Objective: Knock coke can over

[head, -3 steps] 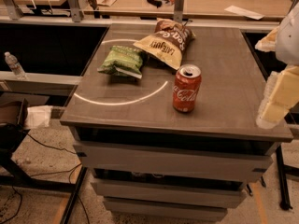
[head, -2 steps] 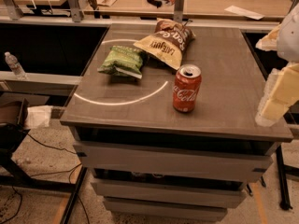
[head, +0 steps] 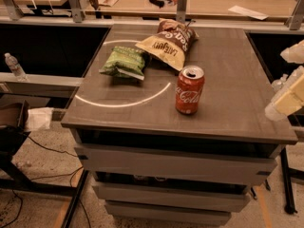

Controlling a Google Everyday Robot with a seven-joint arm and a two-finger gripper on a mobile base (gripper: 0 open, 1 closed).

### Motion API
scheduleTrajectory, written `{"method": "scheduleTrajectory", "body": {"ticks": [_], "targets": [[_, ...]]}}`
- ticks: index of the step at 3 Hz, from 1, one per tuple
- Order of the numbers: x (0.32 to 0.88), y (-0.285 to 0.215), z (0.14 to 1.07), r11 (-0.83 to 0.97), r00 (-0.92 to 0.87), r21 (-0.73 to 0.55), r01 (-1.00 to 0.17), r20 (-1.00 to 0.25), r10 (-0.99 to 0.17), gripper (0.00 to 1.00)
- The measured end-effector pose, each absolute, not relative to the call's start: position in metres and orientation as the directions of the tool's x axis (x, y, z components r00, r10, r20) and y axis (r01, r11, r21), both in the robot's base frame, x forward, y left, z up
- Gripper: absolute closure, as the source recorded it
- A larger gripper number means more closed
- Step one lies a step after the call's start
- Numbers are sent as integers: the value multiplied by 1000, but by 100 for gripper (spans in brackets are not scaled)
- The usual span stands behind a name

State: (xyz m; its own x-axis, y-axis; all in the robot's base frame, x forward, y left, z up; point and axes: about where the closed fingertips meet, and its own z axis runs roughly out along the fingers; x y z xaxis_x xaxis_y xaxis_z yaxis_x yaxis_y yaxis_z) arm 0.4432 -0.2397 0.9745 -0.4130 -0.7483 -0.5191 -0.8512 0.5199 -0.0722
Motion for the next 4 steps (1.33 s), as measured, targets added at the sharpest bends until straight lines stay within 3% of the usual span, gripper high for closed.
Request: {"method": "scheduleTrajectory", "body": {"ticks": [2,4], "targets": [[451,-235,972,629,-395,15,-777,-789,-470,0],[458,-212,950,640,-334,-23,-768,-838,-431,0]]}}
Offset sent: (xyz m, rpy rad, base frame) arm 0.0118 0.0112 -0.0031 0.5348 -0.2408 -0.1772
